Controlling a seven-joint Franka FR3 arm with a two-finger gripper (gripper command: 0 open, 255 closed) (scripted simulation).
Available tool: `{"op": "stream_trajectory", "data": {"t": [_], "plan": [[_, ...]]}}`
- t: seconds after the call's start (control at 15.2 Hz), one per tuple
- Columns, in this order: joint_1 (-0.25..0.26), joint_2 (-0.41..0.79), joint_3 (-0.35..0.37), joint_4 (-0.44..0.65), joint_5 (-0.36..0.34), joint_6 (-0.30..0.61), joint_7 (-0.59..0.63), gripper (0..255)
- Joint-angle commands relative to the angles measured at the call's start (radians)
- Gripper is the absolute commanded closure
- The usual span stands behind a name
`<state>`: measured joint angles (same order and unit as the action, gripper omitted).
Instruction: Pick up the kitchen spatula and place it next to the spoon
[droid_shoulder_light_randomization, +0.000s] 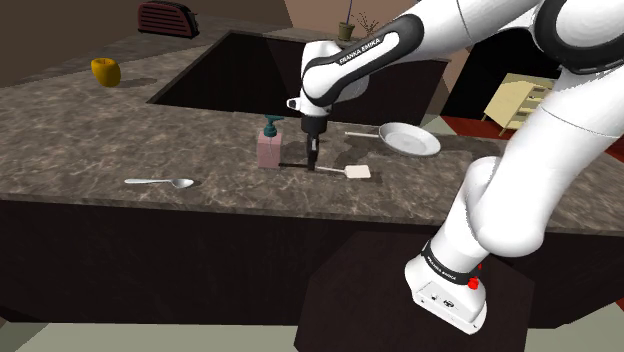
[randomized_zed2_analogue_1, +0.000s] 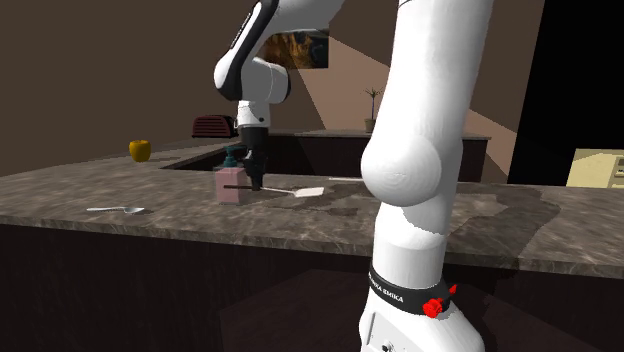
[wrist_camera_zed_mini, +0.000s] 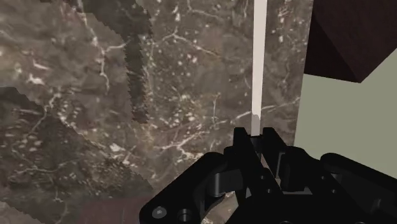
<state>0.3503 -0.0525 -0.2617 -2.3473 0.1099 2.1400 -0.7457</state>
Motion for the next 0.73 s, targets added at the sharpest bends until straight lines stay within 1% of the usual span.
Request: {"op": "stream_trajectory", "data": {"t": [0.0, 0.33, 0.66], "plan": [[0.014, 0.064, 0.012, 0.075, 0.024, -0.012, 0.012, 255], [0.036, 0.228, 0.040, 0.286, 0.069, -0.060, 0.041, 255], [0.045, 0.398, 0.064, 0.528, 0.100, -0.132, 0.077, 255]]}}
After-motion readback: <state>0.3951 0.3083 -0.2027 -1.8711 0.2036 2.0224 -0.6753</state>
